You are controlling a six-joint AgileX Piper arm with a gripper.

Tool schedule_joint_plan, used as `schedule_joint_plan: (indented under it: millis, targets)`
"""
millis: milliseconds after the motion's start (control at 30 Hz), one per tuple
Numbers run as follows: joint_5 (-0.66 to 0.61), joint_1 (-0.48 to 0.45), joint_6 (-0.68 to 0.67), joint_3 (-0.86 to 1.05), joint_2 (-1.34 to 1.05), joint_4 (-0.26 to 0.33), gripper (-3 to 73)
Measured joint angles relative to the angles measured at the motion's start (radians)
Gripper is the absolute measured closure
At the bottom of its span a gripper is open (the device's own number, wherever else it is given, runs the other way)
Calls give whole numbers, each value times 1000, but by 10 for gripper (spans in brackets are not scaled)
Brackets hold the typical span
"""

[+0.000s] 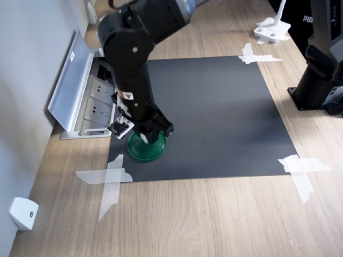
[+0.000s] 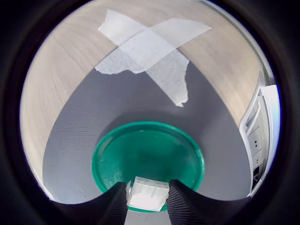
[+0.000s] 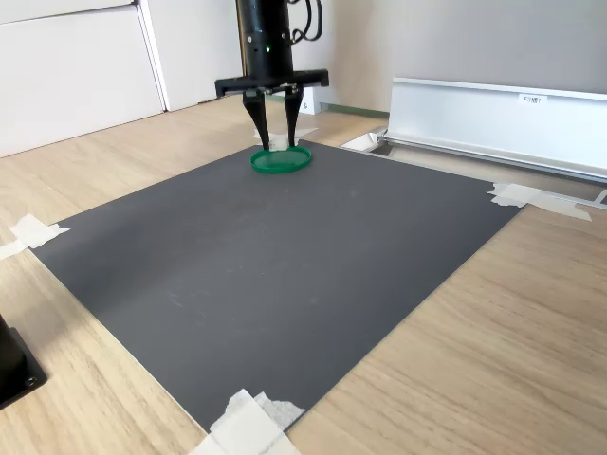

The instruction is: Grasp a white terminal and put it on the green lid.

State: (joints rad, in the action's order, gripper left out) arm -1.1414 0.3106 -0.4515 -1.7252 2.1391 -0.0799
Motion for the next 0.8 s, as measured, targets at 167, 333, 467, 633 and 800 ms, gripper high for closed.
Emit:
schedule_joint_plan:
  millis: [167, 333, 467, 633, 800]
  targets:
    - [10, -1, 0, 0, 5, -1, 368]
    - [18, -1, 0, 0, 5, -1, 276]
    - [19, -1, 0, 0, 2, -1, 122]
    - [35, -1, 23, 0, -62, -1, 34]
    - [38, -1, 51, 0, -219, 16, 43]
